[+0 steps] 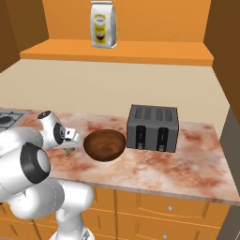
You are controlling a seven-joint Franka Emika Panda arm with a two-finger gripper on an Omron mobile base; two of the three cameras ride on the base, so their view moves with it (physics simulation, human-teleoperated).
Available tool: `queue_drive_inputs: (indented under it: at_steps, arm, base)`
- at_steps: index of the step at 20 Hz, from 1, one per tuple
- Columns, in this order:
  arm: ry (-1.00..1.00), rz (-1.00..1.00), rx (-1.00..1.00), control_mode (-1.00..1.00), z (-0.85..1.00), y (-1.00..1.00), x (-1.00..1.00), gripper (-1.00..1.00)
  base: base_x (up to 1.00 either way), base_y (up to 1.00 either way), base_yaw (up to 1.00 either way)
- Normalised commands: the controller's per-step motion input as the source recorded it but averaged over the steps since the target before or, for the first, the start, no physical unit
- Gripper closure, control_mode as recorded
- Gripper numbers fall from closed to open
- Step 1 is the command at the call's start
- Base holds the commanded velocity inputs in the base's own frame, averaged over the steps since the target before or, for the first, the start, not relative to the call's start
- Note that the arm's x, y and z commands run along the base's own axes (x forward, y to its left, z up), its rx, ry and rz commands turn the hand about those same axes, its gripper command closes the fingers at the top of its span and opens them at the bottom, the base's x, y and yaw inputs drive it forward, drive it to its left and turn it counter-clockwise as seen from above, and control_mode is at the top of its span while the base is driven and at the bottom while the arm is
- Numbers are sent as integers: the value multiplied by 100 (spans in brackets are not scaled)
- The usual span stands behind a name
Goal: Pick the egg and butter from the fridge and place them by the bowl for mixing.
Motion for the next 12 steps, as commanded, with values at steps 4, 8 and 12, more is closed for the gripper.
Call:
queue_drive_inputs:
  at_steps: [4, 8, 12]
  arm:
    - [0, 0, 0, -100, -6, 0, 4, -100]
    - [0, 0, 0, -100, 0, 0, -1, -100]
    - [-14, -4, 0, -100, 91, 0, -35, -100]
  base:
    - [0, 0, 0]
    - [0, 0, 0]
    - [0, 0, 0]
